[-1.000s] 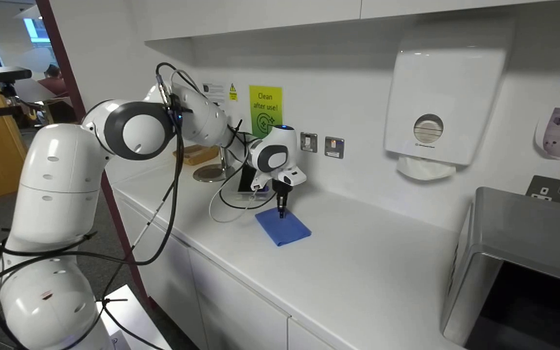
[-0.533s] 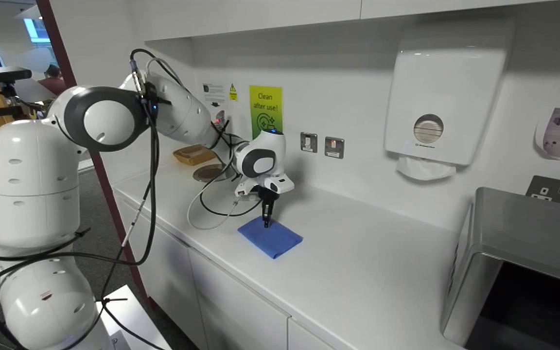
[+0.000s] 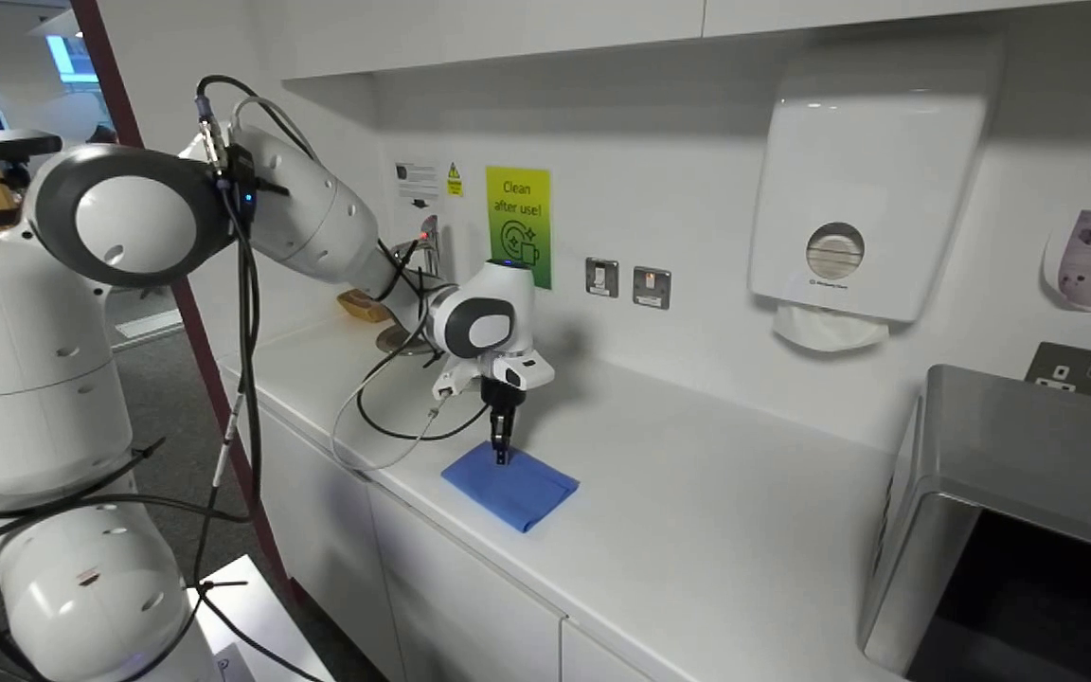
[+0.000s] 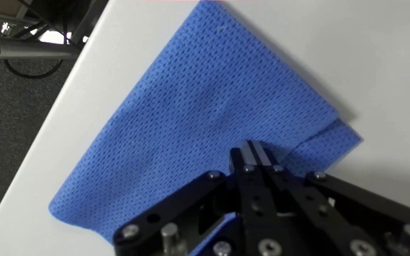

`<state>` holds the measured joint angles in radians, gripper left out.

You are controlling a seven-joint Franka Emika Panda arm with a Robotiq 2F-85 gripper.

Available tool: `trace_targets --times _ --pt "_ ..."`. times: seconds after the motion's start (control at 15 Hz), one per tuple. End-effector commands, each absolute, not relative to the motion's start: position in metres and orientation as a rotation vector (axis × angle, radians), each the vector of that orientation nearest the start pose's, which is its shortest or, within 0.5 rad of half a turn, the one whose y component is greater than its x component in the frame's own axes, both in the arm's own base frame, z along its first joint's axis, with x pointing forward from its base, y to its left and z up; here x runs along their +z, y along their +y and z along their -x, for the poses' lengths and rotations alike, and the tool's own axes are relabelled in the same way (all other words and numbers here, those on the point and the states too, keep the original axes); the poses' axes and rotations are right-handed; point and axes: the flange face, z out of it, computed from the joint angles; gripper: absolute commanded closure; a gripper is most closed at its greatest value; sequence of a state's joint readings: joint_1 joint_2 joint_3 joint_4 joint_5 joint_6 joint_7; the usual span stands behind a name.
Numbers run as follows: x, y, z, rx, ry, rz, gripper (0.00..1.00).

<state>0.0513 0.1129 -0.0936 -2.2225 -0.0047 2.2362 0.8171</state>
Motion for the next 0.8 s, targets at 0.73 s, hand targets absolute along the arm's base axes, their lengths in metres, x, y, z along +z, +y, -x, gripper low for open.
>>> trace_targets --times 0.73 --pt "0.541 -0.038 -0.470 -0.267 1.271 2.827 1.00"
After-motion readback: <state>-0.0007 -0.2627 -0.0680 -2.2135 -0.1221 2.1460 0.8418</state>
